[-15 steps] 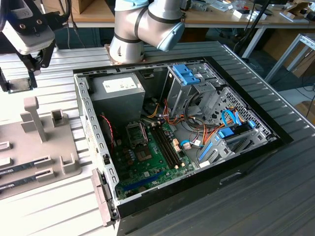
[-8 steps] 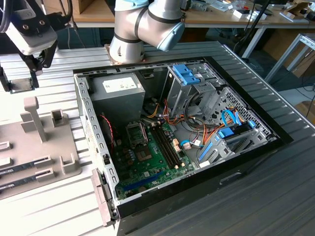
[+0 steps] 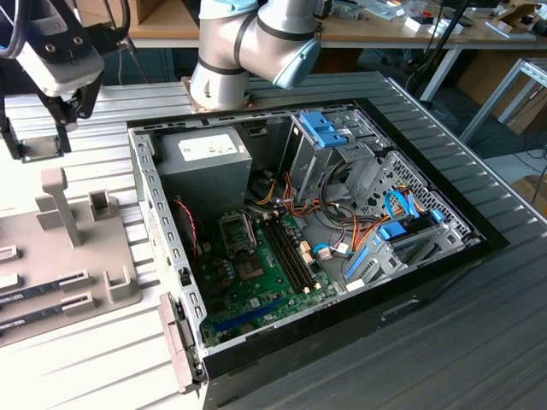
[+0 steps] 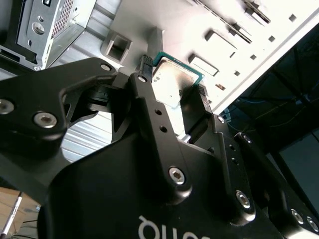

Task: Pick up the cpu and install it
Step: 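Pick up the cpu and move it towards the insertion slot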

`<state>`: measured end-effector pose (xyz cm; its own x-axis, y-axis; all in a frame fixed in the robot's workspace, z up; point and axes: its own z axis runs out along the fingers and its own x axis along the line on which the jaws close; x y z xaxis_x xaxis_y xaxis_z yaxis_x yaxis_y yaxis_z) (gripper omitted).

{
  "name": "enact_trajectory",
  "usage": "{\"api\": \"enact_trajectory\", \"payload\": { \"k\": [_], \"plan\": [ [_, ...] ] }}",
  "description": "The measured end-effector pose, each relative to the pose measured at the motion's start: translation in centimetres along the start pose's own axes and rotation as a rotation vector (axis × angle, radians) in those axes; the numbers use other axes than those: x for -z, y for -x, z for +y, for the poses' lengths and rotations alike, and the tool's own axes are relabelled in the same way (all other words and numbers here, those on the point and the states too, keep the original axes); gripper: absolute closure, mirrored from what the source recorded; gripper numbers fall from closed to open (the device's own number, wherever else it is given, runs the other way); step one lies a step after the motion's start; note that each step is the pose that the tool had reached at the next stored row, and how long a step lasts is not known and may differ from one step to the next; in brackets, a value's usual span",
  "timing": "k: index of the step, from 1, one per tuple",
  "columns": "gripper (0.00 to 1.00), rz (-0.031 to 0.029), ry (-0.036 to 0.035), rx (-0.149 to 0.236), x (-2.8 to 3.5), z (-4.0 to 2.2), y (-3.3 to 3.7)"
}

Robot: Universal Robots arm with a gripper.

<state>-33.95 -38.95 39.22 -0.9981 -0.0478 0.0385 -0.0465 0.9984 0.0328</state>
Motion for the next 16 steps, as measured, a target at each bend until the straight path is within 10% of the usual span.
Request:
{"api": "enact_trajectory", "payload": {
  "k": [16],
  "plan": [
    [0.53,0.0000,0.0000,0.000,-0.18,-0.04,0.80]
  ]
}}
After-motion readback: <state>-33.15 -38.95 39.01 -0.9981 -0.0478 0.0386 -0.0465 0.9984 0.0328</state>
